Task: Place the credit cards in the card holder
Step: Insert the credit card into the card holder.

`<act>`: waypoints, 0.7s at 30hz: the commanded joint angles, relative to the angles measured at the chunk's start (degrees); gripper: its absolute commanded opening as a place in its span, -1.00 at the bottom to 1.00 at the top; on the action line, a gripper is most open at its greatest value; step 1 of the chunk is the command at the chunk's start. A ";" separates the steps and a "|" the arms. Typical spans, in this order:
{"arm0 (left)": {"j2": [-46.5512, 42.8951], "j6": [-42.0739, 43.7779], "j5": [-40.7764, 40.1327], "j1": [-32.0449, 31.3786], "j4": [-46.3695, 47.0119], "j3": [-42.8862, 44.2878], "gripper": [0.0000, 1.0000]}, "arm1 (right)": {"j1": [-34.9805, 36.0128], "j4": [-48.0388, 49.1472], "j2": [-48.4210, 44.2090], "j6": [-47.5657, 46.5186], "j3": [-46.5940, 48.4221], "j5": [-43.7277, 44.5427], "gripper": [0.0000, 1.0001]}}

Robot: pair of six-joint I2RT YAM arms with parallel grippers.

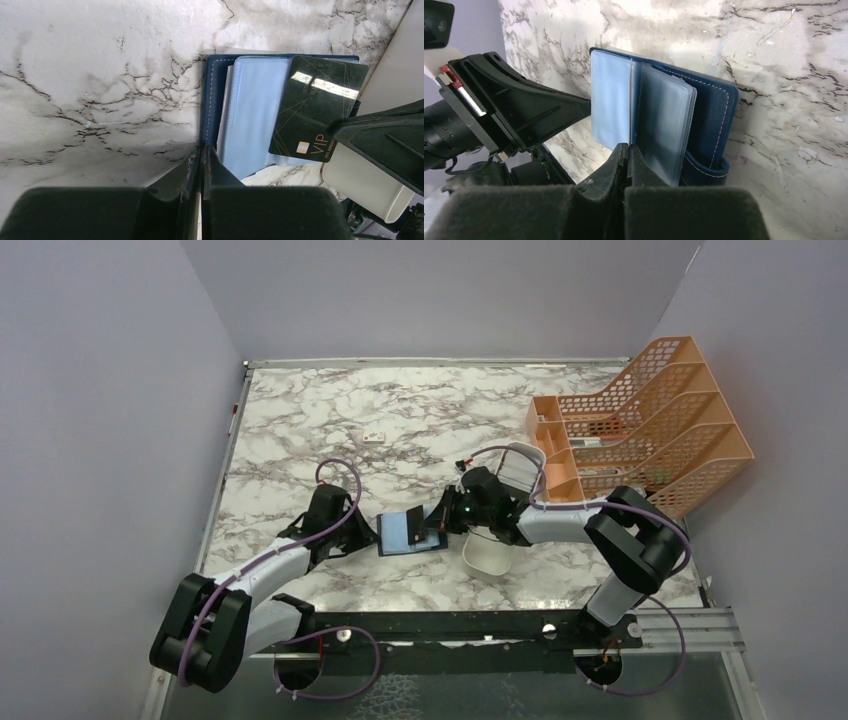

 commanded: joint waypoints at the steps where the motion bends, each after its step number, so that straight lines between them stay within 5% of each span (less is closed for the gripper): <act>1: 0.03 -0.12 -0.12 0.07 1.08 -1.16 -0.86 | 0.43 3.84 1.66 2.33 -0.80 -0.35 -0.98; 21: -0.71 -0.83 0.17 0.00 0.92 -1.47 -0.86 | 0.52 0.61 -0.98 3.42 -4.01 4.23 -0.98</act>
